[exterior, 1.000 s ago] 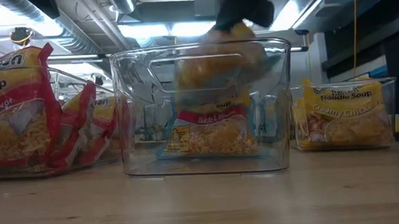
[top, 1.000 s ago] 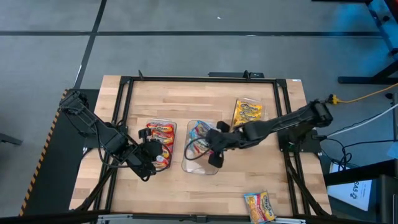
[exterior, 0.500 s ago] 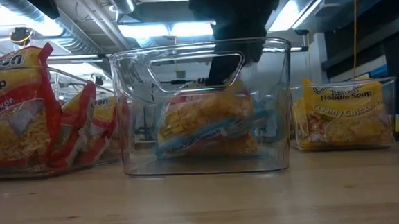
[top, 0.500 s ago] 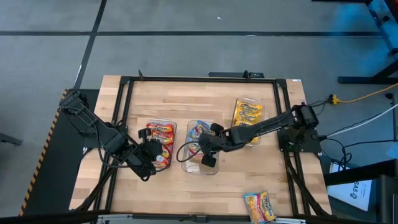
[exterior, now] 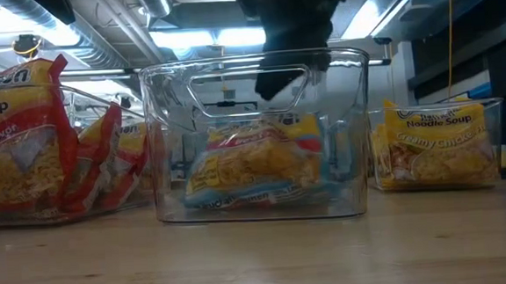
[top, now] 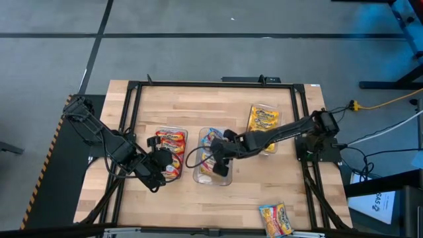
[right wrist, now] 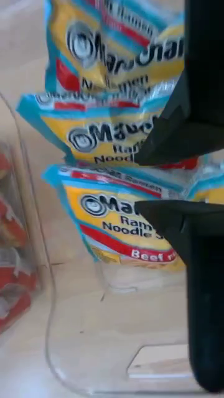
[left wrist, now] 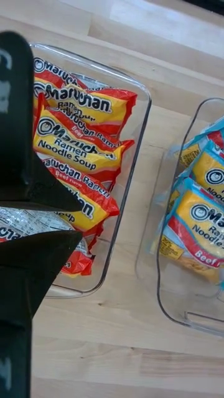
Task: Sort Maruchan noodles
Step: Put the blue noodle pack into the middle transparent bin
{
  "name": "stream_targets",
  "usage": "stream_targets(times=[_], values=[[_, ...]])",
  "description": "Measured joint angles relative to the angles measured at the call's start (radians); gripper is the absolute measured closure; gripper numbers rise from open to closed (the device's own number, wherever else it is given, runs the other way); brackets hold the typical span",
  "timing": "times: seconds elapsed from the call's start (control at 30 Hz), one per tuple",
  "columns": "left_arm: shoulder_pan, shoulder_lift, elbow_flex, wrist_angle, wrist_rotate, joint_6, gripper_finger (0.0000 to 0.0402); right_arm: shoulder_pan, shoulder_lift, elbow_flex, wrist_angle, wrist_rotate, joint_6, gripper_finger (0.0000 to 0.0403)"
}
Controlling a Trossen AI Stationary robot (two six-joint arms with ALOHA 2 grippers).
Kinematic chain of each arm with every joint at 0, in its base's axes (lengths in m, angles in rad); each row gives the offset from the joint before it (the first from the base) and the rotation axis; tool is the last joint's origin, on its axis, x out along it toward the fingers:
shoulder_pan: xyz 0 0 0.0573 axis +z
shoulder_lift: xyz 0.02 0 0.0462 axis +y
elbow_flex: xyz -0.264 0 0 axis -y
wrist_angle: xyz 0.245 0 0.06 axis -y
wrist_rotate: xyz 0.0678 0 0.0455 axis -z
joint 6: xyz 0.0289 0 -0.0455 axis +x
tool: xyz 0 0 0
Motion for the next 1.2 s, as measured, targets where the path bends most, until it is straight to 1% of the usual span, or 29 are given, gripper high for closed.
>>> stream_targets(times=[0.13, 0.2, 0.27, 0.37, 0.43, 0.47, 0.53, 0.57, 0.63, 0.7, 0.87, 0.93, 1.03, 1.13, 1.2], values=[[0.0, 0.0, 0.0, 0.0, 0.0, 0.0, 0.0348, 0.0, 0.0, 0.096, -0.121, 0.003, 0.001, 0.0289], [0.0, 0.0, 0.0, 0.0, 0.0, -0.001, 0.0348, 0.0, 0.0, 0.15, -0.222, -0.018, 0.041, 0.0286], [0.0, 0.0, 0.0, 0.0, 0.0, -0.002, 0.0348, 0.001, 0.0, 0.218, -0.363, -0.088, 0.141, 0.0286], [0.0, 0.0, 0.0, 0.0, 0.002, -0.006, 0.0348, 0.025, -0.003, 0.294, -0.621, -0.278, 0.326, 0.0286], [0.0, 0.0, 0.0, 0.0, 0.006, -0.007, 0.0348, 0.078, -0.003, 0.31, -0.776, -0.386, 0.398, 0.0286], [0.0, 0.0, 0.0, 0.0, 0.007, -0.007, 0.0348, 0.115, -0.004, 0.313, -0.846, -0.414, 0.42, 0.0286], [0.0, 0.0, 0.0, 0.0, 0.007, -0.007, 0.0348, 0.203, -0.011, 0.309, -0.954, -0.403, 0.485, 0.0285], [0.0, 0.0, 0.0, 0.0, 0.007, -0.007, 0.0348, 0.253, -0.013, 0.3, -0.967, -0.377, 0.541, 0.0285], [0.0, 0.0, 0.0, 0.001, 0.007, -0.007, 0.0348, 0.351, -0.018, 0.269, -0.932, -0.331, 0.655, 0.0285], [0.0, 0.0, 0.0, 0.001, 0.006, -0.007, 0.0348, 0.446, -0.024, 0.249, -0.87, -0.299, 0.803, 0.0285], [0.0, 0.0, 0.0, 0.013, 0.003, -0.007, 0.0348, 0.667, -0.024, 0.178, -0.778, -0.154, 1.231, 0.0285], [0.0, 0.0, 0.0, 0.013, 0.003, -0.007, 0.0348, 0.735, -0.026, 0.14, -0.735, -0.122, 1.405, 0.0285], [0.0, 0.0, 0.0, 0.012, 0.003, -0.007, 0.0348, 0.821, -0.025, 0.075, -0.631, -0.113, 1.595, 0.0285], [0.0, 0.0, 0.0, 0.012, 0.003, -0.007, 0.0348, 0.873, -0.025, -0.001, -0.495, -0.088, 1.718, 0.0285], [0.0, 0.0, 0.0, 0.013, 0.003, -0.007, 0.0348, 0.888, -0.025, -0.05, -0.433, -0.082, 1.773, 0.0285]])
